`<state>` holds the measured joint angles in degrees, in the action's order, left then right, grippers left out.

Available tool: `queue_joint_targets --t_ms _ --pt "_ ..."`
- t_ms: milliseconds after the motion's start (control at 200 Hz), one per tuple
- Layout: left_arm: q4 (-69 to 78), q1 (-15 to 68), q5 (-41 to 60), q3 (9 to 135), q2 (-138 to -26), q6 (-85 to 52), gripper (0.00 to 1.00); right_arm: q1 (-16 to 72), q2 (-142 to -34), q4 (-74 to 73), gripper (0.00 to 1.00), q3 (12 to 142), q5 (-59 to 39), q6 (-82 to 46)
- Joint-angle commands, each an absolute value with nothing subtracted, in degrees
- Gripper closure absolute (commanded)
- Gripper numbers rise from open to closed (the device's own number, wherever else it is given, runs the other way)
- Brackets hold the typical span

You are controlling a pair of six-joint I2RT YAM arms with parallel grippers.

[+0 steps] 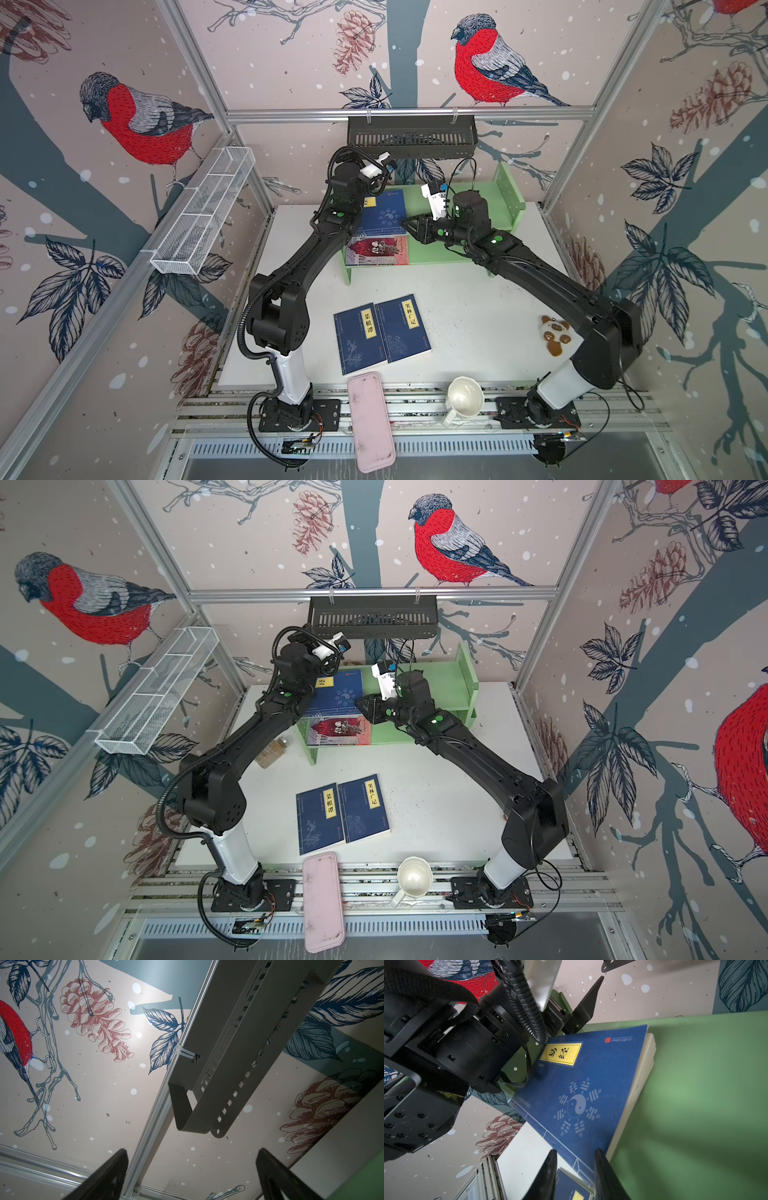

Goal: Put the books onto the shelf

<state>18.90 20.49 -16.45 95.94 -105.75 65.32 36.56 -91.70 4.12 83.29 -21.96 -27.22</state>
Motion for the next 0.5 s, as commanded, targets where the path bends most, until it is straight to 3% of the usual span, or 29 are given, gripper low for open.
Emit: queue_joint_targets --t_ms 0,495 --pt "21.5 20.5 -15.9 96.2 -105.8 64.9 0.04 36.6 -92.1 3.1 0.68 83.6 -22.2 -27.4" --pt "21.4 20.5 -16.0 96.1 -106.0 64.8 0.04 37.2 -91.3 4.0 0.69 83.3 -22.4 -27.2"
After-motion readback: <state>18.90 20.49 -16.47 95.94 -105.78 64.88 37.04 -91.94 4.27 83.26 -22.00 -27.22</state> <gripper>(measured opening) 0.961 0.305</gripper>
